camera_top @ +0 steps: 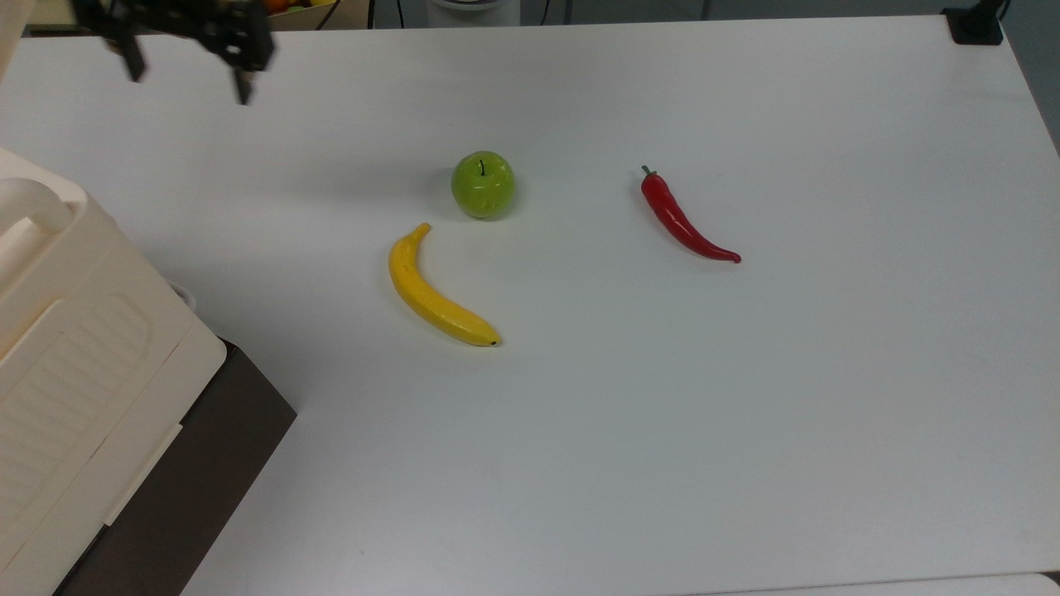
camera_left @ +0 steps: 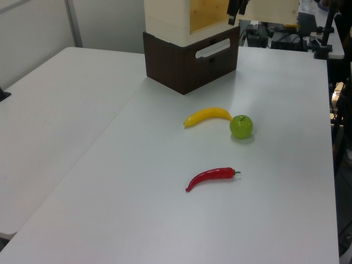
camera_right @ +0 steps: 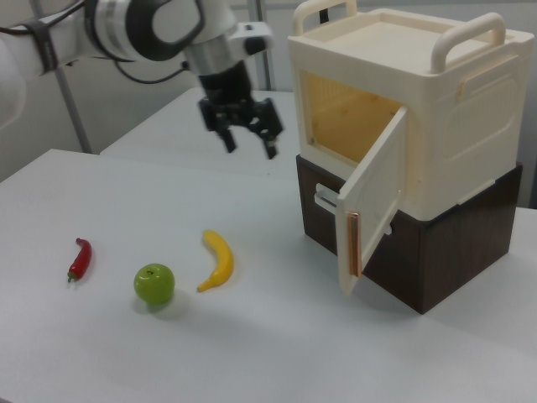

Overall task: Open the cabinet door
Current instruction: 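Release the door edge and lift the gripper away from the cabinet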

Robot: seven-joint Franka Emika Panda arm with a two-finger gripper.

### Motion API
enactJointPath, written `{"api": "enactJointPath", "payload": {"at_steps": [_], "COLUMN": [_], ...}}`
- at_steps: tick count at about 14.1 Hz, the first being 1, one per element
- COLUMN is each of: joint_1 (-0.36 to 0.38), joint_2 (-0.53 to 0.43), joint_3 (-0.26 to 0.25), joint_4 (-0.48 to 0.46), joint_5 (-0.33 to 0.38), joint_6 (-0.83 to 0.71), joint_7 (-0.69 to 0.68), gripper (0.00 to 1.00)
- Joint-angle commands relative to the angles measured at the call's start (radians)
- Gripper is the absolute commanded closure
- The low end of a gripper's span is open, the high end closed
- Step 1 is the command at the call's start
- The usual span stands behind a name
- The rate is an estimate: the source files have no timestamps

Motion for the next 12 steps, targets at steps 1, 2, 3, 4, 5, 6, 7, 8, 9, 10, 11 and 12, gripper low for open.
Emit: {"api": "enactJointPath", "payload": {"at_steps": [1,2,3,4,5,6,7,8,9,10,11,12], "joint_1": [0.128,0.155,0.178,0.197,0.214,0.223,0.227,0.228,0.228,0.228,0.228,0.228], "joint_2": [-0.115,-0.129,-0.138,-0.150,-0.155,-0.176,-0.193,-0.209,-0.215,-0.215,-0.215,-0.215], "joint_3": [-0.005,-0.005,-0.005,-0.003,-0.005,-0.003,-0.003,-0.003,-0.002,0.003,0.003,0.001], "joint_4": [-0.175,-0.198,-0.212,-0.222,-0.230,-0.242,-0.261,-0.270,-0.279,-0.281,-0.281,-0.279], "joint_5": [0.008,0.008,0.008,0.008,0.008,0.008,0.008,0.008,0.006,0.006,0.006,0.005], "joint_6": [-0.013,-0.031,-0.062,-0.095,-0.119,-0.128,-0.130,-0.130,-0.131,-0.134,-0.139,-0.139], "joint_7": [0.115,0.132,0.136,0.134,0.131,0.125,0.123,0.123,0.125,0.125,0.126,0.126], "gripper": [0.00,0.00,0.00,0.00,0.00,0.00,0.00,0.00,0.00,0.00,0.00,0.00]}}
